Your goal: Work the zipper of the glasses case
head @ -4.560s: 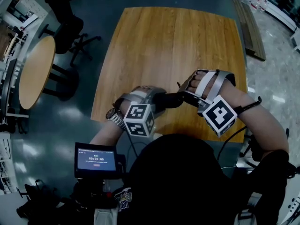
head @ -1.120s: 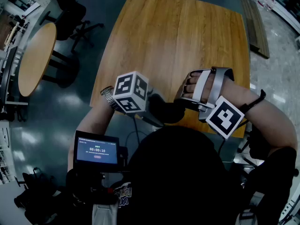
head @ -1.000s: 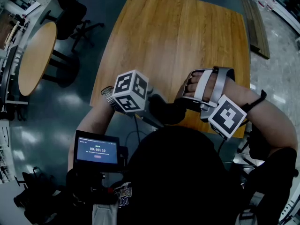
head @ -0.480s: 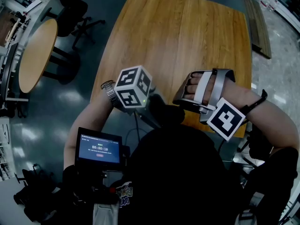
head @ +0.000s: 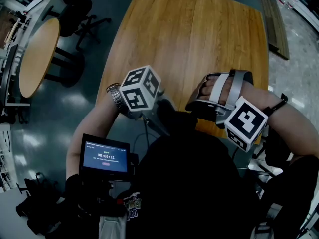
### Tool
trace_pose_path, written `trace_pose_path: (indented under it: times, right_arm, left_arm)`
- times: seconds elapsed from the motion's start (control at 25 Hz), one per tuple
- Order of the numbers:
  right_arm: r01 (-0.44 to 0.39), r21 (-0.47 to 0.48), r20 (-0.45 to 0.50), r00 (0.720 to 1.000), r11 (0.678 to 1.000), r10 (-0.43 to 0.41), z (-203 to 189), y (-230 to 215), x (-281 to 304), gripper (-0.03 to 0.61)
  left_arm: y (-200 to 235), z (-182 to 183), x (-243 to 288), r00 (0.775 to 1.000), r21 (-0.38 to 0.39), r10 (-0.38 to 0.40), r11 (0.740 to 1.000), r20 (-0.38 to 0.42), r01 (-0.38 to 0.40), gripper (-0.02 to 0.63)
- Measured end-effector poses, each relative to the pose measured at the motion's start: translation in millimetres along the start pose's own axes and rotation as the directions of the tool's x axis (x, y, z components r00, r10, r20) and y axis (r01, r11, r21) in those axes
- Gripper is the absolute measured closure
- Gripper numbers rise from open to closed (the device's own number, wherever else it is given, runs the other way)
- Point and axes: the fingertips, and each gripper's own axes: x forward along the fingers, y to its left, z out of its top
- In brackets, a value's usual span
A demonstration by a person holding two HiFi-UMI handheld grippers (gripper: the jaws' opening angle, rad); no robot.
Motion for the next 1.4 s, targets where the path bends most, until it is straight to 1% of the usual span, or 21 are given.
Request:
trace_pose_path:
  times: [0.08, 0.2, 0.28, 0.36, 0.44, 0.52, 0.6, 0.68, 0.76, 0.88, 1.04, 1.12, 1.2, 1.24, 1.28, 1.32, 1.4]
  right_arm:
    - [-0.016, 0.062, 0.041, 0.999, 0.998, 0.014, 3.0, -0.1, -2.1, 0.484]
    - [-0.026, 0.158, 0.108, 0.994, 0.987, 0.009, 6.6, -0.6, -3.9, 0.492]
    - [-0.041, 0.191, 0.142, 0.99, 0.981, 0.014, 11.0, -1.6, -4.7, 0.489]
    - [-0.054, 0.173, 0.148, 0.989, 0.983, 0.028, 14.9, -3.2, -5.6, 0.482]
    - [-0.07, 0.13, 0.131, 0.99, 0.989, 0.053, 16.8, -3.2, -5.5, 0.48]
    - [-0.09, 0.091, 0.106, 0.991, 0.992, 0.08, 16.9, -1.1, -4.0, 0.519]
    - [-0.092, 0.081, 0.092, 0.992, 0.992, 0.085, 15.7, -1.9, -3.1, 0.531]
    - [-0.076, 0.103, 0.104, 0.993, 0.992, 0.065, 13.8, -6.4, -4.0, 0.552]
    - [-0.063, 0.135, 0.12, 0.992, 0.989, 0.047, 12.1, -9.9, -5.0, 0.555]
    - [-0.046, 0.158, 0.13, 0.991, 0.986, 0.026, 11.2, -11.7, -3.6, 0.56]
    - [0.006, 0.204, 0.159, 0.987, 0.979, -0.039, 6.9, -19.1, -7.9, 0.565]
    - [0.051, 0.206, 0.14, 0.987, 0.977, -0.081, 1.8, -23.3, -12.1, 0.568]
    - [0.119, 0.177, 0.098, 0.986, 0.977, -0.138, -3.5, -28.6, -16.8, 0.572]
    - [0.159, 0.154, 0.071, 0.983, 0.975, -0.172, -6.3, -31.5, -19.2, 0.574]
    - [0.203, 0.122, 0.04, 0.977, 0.971, -0.209, -9.5, -34.4, -21.3, 0.574]
    - [0.248, 0.087, 0.008, 0.968, 0.965, -0.249, -12.6, -37.0, -23.2, 0.575]
    - [0.332, 0.035, -0.038, 0.943, 0.943, -0.331, -17.8, -42.0, -28.3, 0.575]
  left_arm:
    - [-3.8, 0.6, -0.2, 1.0, -0.01, -0.024, 1.0, 0.009, 0.024, 0.359]
    - [-10.0, 2.0, -1.0, 0.997, -0.031, -0.071, 0.997, 0.038, 0.072, 0.359]
    - [-16.2, 2.0, 0.4, 0.992, -0.045, -0.111, 0.992, 0.053, 0.114, 0.357]
    - [-21.3, 1.8, 1.5, 0.989, -0.054, -0.14, 0.988, 0.053, 0.143, 0.358]
    - [-23.3, 1.2, 1.6, 0.988, -0.061, -0.153, 0.986, 0.033, 0.155, 0.359]
    - [-23.2, -0.1, 1.6, 0.988, -0.072, -0.157, 0.985, 0.012, 0.157, 0.359]
    - [-24.2, 1.1, 1.3, 0.986, -0.081, -0.164, 0.983, 0.017, 0.164, 0.359]
    - [-26.9, 5.1, 1.2, 0.985, -0.077, -0.17, 0.982, 0.039, 0.172, 0.359]
    - [-27.9, 6.2, 2.2, 0.984, -0.07, -0.17, 0.982, 0.049, 0.173, 0.359]
    - [-27.3, 6.7, 1.8, 0.982, -0.068, -0.176, 0.981, 0.075, 0.181, 0.359]
    - [-28.2, 13.4, -1.8, 0.975, -0.065, -0.185, 0.979, 0.122, 0.194, 0.359]
    - [-28.7, 19.3, -6.3, 0.967, -0.063, -0.192, 0.977, 0.166, 0.205, 0.359]
    - [-30.8, 27.5, -12.2, 0.955, -0.057, -0.199, 0.975, 0.221, 0.216, 0.359]
    - [-32.6, 31.9, -14.9, 0.943, -0.052, -0.211, 0.971, 0.258, 0.232, 0.359]
    - [-34.3, 36.0, -17.5, 0.925, -0.045, -0.229, 0.966, 0.302, 0.254, 0.359]
    - [-35.7, 39.6, -20.3, 0.903, -0.036, -0.249, 0.96, 0.35, 0.279, 0.359]
    - [-37.1, 45.1, -27.5, 0.846, -0.018, -0.287, 0.944, 0.449, 0.33, 0.359]
